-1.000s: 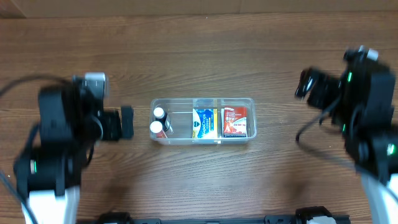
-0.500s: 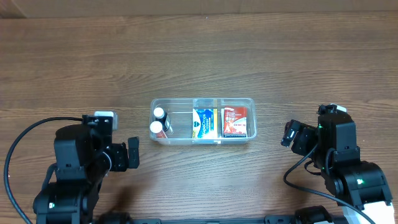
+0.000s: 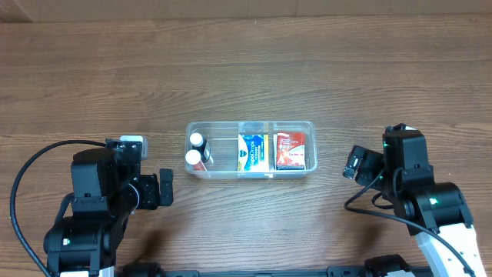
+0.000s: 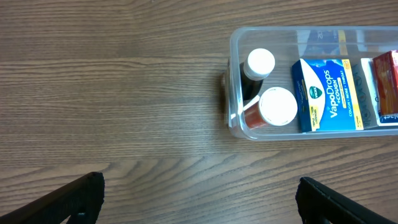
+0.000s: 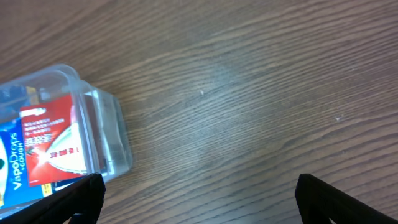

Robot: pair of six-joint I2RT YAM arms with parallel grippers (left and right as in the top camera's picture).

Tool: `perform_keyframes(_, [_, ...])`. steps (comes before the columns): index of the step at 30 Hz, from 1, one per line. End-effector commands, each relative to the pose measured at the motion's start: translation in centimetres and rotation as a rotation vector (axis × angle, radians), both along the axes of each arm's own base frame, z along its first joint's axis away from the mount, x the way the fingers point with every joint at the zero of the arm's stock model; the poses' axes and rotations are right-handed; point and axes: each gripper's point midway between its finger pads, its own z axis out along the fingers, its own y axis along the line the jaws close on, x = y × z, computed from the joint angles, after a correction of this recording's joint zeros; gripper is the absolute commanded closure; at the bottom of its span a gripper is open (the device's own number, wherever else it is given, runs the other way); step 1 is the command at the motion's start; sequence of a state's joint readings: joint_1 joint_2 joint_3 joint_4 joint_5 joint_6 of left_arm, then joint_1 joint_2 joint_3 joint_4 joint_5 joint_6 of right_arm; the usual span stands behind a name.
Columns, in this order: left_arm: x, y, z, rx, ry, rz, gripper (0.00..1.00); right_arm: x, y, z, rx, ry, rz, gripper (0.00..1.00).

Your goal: Pack container

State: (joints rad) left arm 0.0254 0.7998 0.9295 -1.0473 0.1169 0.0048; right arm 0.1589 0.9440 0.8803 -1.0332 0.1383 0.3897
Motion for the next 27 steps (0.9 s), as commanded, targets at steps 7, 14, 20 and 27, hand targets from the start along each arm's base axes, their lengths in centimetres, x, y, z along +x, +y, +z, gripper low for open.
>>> perform_keyframes(7, [-0.1, -0.3, -0.4, 0.003, 0.009, -0.022, 0.0, -0.3, -0.3, 1.4, 0.022, -0.217, -0.011, 0.0])
perform_keyframes(14, [-0.1, -0.3, -0.4, 0.003, 0.009, -0.022, 0.0, -0.4, 0.9, 0.1, 0.127, -0.54, 0.039, 0.0])
perform_keyframes(20, [-0.1, -0.3, -0.4, 0.003, 0.009, -0.022, 0.0, -0.3, 1.0, 2.8, 0.049, -0.813, 0.132, 0.0])
perform_keyframes(27, [-0.1, -0.3, -0.4, 0.003, 0.009, -0.022, 0.0, 0.1, 1.9, 5.4, -0.204, -1.059, 0.331, 0.0])
